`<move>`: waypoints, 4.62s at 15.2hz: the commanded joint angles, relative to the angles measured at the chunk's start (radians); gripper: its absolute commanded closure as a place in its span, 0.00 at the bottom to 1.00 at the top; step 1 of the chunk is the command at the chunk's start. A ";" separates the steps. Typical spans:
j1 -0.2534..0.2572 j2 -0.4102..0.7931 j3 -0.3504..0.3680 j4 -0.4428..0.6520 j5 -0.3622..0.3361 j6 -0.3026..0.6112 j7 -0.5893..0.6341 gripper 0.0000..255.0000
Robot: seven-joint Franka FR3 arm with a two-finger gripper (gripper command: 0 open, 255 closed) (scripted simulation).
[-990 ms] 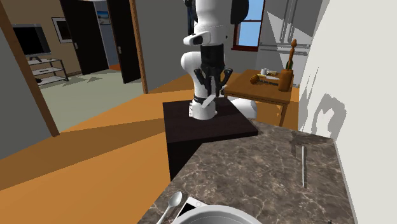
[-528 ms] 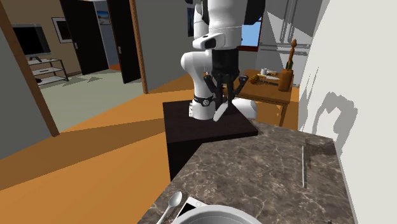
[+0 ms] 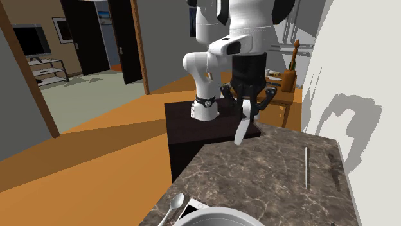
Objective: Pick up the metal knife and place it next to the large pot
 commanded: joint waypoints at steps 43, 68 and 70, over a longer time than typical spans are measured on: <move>0.014 0.339 0.003 -0.161 -0.009 0.500 -0.008 1.00; 0.019 0.514 -0.002 -0.140 -0.013 0.654 -0.015 0.00; 0.019 0.514 -0.002 -0.140 -0.013 0.654 -0.015 0.00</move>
